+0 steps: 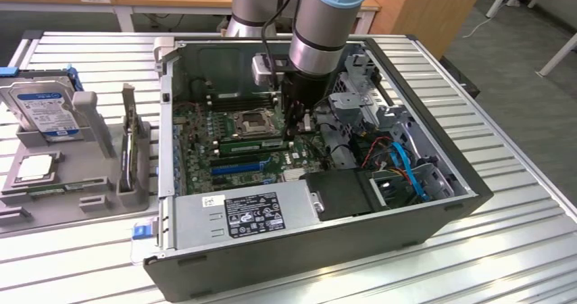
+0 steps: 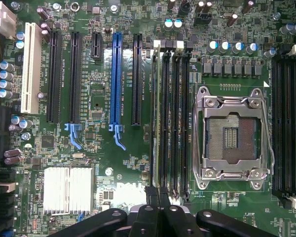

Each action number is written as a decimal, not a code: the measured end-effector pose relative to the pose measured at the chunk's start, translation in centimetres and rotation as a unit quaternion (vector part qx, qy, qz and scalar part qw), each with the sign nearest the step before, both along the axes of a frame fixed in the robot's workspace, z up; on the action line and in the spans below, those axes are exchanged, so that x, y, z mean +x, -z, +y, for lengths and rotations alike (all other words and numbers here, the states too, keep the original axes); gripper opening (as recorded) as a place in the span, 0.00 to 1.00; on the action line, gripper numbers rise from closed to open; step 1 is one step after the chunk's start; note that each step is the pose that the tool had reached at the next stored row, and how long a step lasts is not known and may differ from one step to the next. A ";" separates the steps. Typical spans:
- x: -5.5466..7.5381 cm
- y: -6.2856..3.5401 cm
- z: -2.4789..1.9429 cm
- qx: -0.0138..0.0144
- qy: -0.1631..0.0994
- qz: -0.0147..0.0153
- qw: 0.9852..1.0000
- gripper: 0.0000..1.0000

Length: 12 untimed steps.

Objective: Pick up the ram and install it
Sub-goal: 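Press down the ram until it locks into place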

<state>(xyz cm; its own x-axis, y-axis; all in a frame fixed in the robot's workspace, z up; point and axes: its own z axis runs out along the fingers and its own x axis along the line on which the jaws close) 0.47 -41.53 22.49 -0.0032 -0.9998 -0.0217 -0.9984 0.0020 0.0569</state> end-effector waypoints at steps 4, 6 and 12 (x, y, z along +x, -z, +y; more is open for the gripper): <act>0.0 0.02 0.00 0.000 0.000 0.000 1.000 0.10; 0.0 0.06 0.00 0.000 0.000 0.000 1.000 0.10; 0.0 0.07 0.00 0.000 0.000 0.000 1.000 0.10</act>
